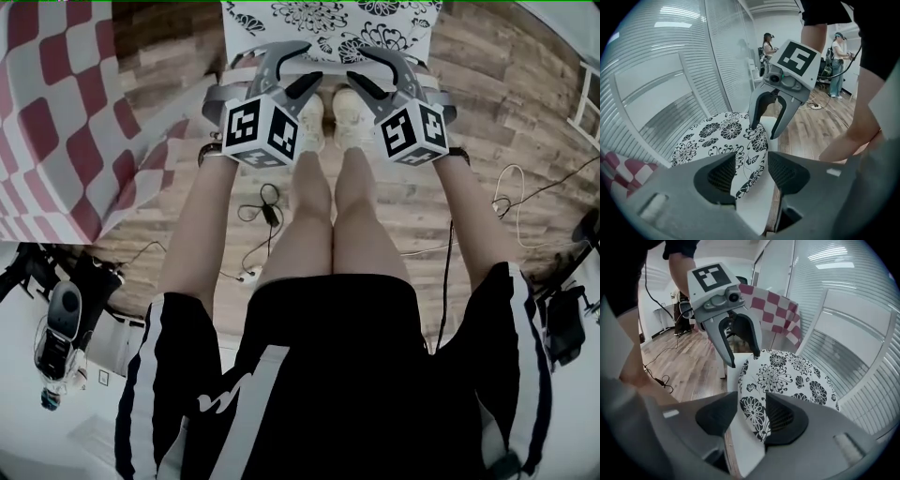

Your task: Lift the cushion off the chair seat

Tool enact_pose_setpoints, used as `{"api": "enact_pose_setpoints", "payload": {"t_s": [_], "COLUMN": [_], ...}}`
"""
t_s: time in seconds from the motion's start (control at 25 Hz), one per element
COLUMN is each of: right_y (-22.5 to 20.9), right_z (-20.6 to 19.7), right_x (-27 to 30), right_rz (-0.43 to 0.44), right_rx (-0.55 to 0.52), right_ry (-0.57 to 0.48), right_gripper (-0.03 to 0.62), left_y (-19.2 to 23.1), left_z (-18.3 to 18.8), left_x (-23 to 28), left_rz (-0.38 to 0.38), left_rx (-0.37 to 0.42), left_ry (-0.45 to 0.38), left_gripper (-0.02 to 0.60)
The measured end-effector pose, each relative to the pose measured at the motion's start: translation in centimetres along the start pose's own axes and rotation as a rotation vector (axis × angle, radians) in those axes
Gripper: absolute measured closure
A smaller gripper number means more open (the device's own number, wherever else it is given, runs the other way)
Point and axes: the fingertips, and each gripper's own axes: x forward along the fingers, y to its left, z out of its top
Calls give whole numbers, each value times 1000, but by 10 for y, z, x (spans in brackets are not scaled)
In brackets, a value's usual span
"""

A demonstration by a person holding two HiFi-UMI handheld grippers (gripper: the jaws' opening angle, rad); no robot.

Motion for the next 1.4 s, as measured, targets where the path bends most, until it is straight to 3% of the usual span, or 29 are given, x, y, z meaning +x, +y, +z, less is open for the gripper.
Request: {"api": "enact_pose_setpoints", "payload": {"t_s": [0.4,0.6,0.84,1.16,1.36,1.4], "right_y": [6,13,8,9,10,8], "right_z": [-22,-34,-45,-46,-46,-46], "right_x": [29,37,45,45,46,47], "right_rz": [61,90,76,118,134,126], "right_rx": [-93,-111,-117,-121,-108,-112], "right_ry": [94,130,167,162,174,177], "right_gripper": [393,388,388,393,428,488], "left_y": [-8,-10,-9,-11,-14,-15], "left_z": [-29,-43,-53,-55,-57,-58], "left_x": [35,48,59,62,62,62], "left_rz": [-65,-90,-94,-121,-147,-152], "left_rx": [54,36,49,31,18,18], "left_ry": [102,141,168,166,162,160], "left_gripper": [365,344,344,345,370,376]}}
